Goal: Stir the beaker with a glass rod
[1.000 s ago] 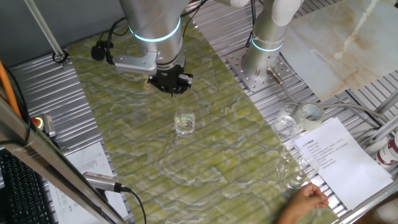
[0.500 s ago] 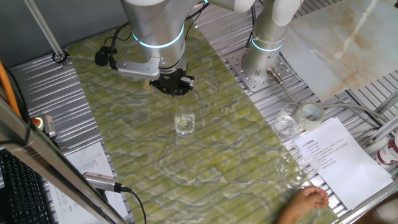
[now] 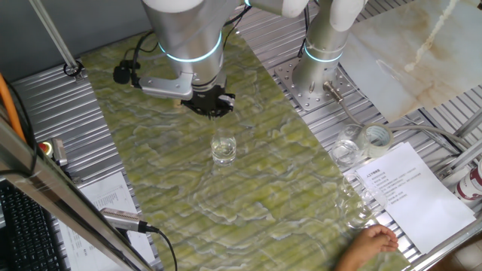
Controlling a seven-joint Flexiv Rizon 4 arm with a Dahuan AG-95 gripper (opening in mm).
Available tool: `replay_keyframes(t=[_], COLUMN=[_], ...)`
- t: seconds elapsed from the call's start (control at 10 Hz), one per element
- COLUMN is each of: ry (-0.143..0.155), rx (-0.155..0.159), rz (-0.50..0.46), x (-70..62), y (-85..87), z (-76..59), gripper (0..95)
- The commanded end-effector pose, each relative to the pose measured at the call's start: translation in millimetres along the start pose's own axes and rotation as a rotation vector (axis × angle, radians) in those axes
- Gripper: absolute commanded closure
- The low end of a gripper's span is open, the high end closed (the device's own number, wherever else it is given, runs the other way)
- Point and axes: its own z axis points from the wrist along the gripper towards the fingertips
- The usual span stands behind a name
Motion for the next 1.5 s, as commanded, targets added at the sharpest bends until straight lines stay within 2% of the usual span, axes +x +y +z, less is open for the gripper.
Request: replay_keyframes(t=[0.1, 0.7, 1.1, 1.3, 1.5], ry=[0.007, 0.023, 0.05, 0.066, 0.068], rx=[-0.001, 0.018, 0.036, 0.05, 0.049], rz=[0.005, 0.005, -0.007, -0.016, -0.013], x=[-2.6, -12.6, -15.8, -19.4, -23.5], y=[-0.5, 6.7, 13.1, 16.0, 19.9], z=[0.0, 2.5, -4.8, -3.9, -3.3], gripper=[95.0, 95.0, 95.0, 95.0, 95.0])
